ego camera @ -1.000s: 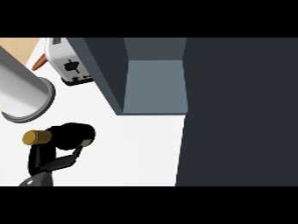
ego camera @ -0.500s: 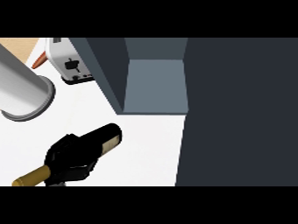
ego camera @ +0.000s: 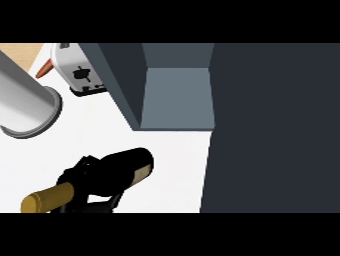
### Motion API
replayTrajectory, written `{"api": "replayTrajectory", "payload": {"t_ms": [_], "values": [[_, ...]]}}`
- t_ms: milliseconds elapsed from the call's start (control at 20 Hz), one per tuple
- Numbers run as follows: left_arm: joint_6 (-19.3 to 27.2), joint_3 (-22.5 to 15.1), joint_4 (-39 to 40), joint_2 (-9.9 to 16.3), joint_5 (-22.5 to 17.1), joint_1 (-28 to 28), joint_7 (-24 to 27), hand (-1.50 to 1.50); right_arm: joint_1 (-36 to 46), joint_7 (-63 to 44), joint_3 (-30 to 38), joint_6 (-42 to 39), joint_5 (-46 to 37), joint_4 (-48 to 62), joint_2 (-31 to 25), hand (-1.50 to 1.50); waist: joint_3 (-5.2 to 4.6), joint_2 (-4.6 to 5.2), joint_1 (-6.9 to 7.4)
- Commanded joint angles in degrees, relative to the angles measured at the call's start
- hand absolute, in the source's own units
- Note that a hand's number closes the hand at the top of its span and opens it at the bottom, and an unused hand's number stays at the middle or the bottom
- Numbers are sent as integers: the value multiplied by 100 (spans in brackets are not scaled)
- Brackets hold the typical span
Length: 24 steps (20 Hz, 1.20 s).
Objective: Pick up the wine, place it into the cabinet and close the cabinet
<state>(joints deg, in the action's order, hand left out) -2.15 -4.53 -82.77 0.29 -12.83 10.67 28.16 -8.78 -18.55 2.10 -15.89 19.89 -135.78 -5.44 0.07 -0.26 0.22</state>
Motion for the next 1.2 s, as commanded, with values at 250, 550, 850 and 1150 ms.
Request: {"api": "replayTrajectory", "payload": {"t_ms": [250, 550, 850, 1150], "values": [[1135, -838, -1329, -28, 86, -182, -1195, 150, -319, 97, 336, -160, 315, -425, -86, -150, -5, 17, -49], [1577, -1249, -1570, -29, 252, -447, -1558, 150, 352, -315, 406, 155, 241, -240, -129, -150, -7, 22, -27], [2561, -1904, -967, -29, 0, -1423, -1753, 150, 422, -557, 904, 110, 842, -336, -384, -150, -8, 23, -57], [3485, -2171, -184, -29, 74, -2418, -1774, 150, -300, 117, 961, -483, 700, -259, -180, -150, -6, 23, -97]]}}
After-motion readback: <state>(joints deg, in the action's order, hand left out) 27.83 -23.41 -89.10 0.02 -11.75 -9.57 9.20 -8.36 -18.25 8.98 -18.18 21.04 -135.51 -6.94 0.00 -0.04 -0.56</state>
